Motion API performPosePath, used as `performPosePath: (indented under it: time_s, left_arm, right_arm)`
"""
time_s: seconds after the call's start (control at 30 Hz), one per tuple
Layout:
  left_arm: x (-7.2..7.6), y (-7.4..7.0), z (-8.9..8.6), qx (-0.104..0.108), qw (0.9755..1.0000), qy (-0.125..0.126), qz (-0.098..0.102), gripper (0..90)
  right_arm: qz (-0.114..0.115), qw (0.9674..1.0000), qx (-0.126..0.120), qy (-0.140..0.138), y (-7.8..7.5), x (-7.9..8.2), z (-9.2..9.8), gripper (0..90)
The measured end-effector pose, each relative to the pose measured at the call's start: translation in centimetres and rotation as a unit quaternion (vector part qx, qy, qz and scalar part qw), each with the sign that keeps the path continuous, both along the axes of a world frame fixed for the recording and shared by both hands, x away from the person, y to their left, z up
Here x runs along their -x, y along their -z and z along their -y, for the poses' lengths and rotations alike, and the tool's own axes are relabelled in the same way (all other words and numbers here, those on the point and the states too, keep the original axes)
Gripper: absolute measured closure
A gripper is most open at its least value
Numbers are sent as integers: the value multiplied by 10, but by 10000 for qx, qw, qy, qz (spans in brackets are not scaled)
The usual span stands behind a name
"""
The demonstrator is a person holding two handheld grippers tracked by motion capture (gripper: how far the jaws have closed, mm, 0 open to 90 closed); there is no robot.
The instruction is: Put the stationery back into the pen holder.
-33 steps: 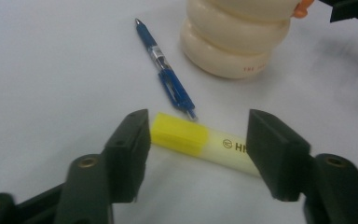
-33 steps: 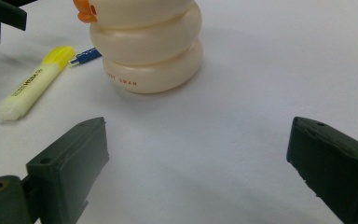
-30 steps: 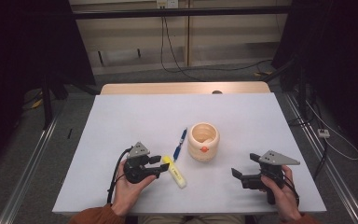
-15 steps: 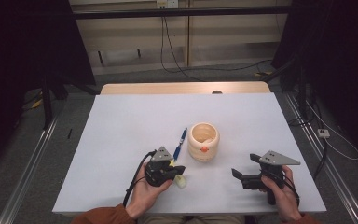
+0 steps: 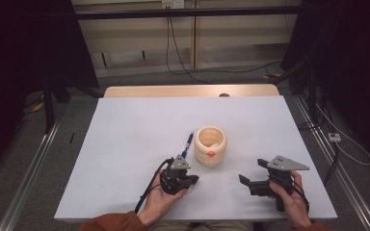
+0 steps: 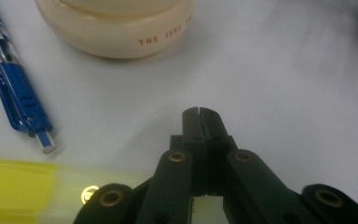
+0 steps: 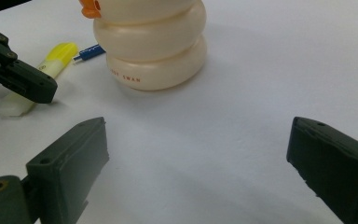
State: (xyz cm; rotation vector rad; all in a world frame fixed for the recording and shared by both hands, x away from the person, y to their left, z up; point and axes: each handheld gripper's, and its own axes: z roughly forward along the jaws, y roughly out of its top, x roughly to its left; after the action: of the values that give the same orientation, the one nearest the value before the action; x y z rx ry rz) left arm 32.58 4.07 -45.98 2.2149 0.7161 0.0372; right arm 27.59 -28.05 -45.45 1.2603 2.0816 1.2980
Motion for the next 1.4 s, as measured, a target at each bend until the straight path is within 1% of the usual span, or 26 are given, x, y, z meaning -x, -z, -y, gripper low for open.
performPosePath:
  time_s: [0.03,0.07,0.1,0.13,0.17,0.2,0.23,0.37,0.4,0.47,0.5,0.53,0.57,0.6,0.7,0.9,1.0,1.07,1.2,1.23,1.3,1.33,1.4]
  left_arm:
    - [-1,1,-1,70,10000,40,-42,900]
    - [-1,0,-1,41,10000,36,-25,900]
    - [0,-1,-1,-68,10000,-12,67,900]
    - [0,-1,-1,-62,10000,16,54,900]
    - [0,-1,-1,-122,9999,-27,70,900]
    - [-1,-1,-2,-61,10000,-11,15,900]
    - [-1,-1,-3,-68,10000,-6,-19,900]
    - [-1,-2,-9,-103,9999,-42,-51,900]
    - [-1,-3,-11,-135,9998,-100,-43,900]
    - [-1,-3,-15,-113,9999,-83,-78,900]
    - [-1,-3,-17,-172,9998,-105,-79,900]
    - [-2,-3,-19,-152,9998,-49,-100,900]
    - [-3,-4,-20,-208,9997,-63,-94,900]
    - [-5,-5,-23,-199,9997,28,-164,900]
    - [-7,-6,-30,-251,9993,44,-256,900]
    - [-6,-8,-44,-325,9988,24,-358,900]
    - [-7,-10,-50,-458,9981,102,-389,900]
    - [-8,-10,-55,-438,9979,95,-460,900]
    - [-8,-11,-64,-506,9976,13,-478,900]
    - [-8,-12,-67,-530,9974,-59,-481,900]
    - [-9,-12,-76,-489,9972,-137,-550,900]
    - [-9,-12,-79,-507,9970,-187,-556,900]
    - [-9,-12,-86,-485,9968,-196,-601,900]
  right_arm:
    - [0,10000,6,1,0,0,0,52]
    - [-7,10000,-4,6,0,0,0,52]
    - [-21,10000,-15,12,0,0,0,52]
    - [-29,10000,-24,19,0,0,0,52]
    - [-24,10000,-20,23,0,0,0,53]
    - [-25,10000,-20,26,0,0,0,52]
    - [-26,10000,-24,30,0,0,0,52]
    - [-11,10000,-17,21,0,0,1,52]
    - [-9,10000,-17,21,0,0,1,52]
    - [-10,10000,-30,37,0,0,1,52]
    - [-9,10000,-29,37,0,0,1,52]
    - [-6,10000,-27,34,0,0,1,52]
    - [-12,10000,-30,34,0,0,1,52]
    - [-16,10000,-16,35,0,0,1,52]
    - [-43,10000,-12,77,1,-1,1,57]
    - [-29,10000,-30,90,0,0,2,54]
    - [-37,9999,-37,109,0,0,2,54]
    - [-44,9999,-20,108,1,-1,2,55]
    - [-42,9999,-18,117,1,-1,1,53]
    - [-41,9999,-15,114,1,-1,1,54]
    - [-43,9999,-21,119,1,-1,2,54]
    - [-42,9999,-20,119,1,-1,2,54]
    - [-36,9999,-10,103,1,-1,1,53]
